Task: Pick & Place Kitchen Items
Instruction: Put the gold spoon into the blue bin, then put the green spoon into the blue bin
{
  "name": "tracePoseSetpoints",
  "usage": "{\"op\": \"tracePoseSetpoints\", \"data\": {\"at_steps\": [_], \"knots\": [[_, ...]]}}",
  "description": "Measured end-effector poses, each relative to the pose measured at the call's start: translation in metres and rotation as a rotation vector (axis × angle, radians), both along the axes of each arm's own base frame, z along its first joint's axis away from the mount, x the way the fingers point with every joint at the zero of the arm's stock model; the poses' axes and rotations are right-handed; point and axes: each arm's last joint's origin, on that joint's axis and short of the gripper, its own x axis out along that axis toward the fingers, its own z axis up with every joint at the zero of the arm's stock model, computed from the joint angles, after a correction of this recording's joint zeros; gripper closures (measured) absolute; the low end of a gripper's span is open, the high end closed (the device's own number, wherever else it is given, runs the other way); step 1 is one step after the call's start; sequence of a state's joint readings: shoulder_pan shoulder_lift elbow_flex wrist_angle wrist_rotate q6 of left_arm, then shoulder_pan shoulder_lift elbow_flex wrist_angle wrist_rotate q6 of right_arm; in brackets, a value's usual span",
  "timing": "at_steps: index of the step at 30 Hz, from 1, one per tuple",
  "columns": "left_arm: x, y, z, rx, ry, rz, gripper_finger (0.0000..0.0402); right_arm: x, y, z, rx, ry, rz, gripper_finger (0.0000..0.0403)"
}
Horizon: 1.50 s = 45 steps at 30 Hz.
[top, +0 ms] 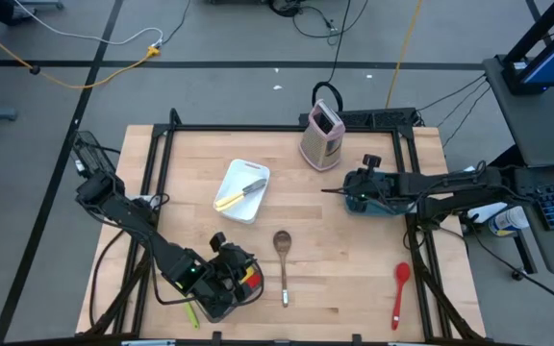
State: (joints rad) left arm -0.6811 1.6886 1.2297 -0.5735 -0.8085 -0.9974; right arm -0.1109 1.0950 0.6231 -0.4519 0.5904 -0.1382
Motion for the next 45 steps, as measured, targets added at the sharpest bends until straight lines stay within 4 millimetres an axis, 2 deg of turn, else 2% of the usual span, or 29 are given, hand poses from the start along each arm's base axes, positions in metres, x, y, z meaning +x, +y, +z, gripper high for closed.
{"op": "tracePoseSetpoints", "data": {"at_steps": [10,16,19,23,27,31,38,45], "knots": [[0.000,0.000,0.000,-0.001,-0.001,0.001,0.0339,0.001,0.000,0.004,0.016,-0.087,-0.056,0.0261],[0.000,0.000,0.000,-0.001,-0.001,0.001,0.0339,0.012,0.009,0.022,0.008,-0.305,0.002,0.0253],[0.000,0.000,0.000,0.002,0.001,-0.001,0.0339,0.020,0.019,0.036,0.076,-0.487,0.099,0.0254],[0.000,0.000,0.000,0.002,0.001,-0.001,0.0339,0.031,0.038,0.057,0.318,-0.773,0.295,0.0250],[0.000,0.000,0.000,0.001,0.000,0.000,0.0339,0.038,0.057,0.065,0.441,-0.875,0.444,0.0241],[0.000,0.000,0.000,-0.005,0.001,0.000,0.0339,0.043,0.076,0.056,0.505,-0.839,0.488,0.0230],[0.000,0.000,0.000,-0.011,0.000,0.002,0.0339,0.056,0.106,0.025,0.680,-0.732,0.444,0.0216],[-0.001,-0.005,-0.002,-0.170,0.044,-0.016,0.0339,0.064,0.124,-0.004,0.745,-0.633,0.409,0.0224]]}}
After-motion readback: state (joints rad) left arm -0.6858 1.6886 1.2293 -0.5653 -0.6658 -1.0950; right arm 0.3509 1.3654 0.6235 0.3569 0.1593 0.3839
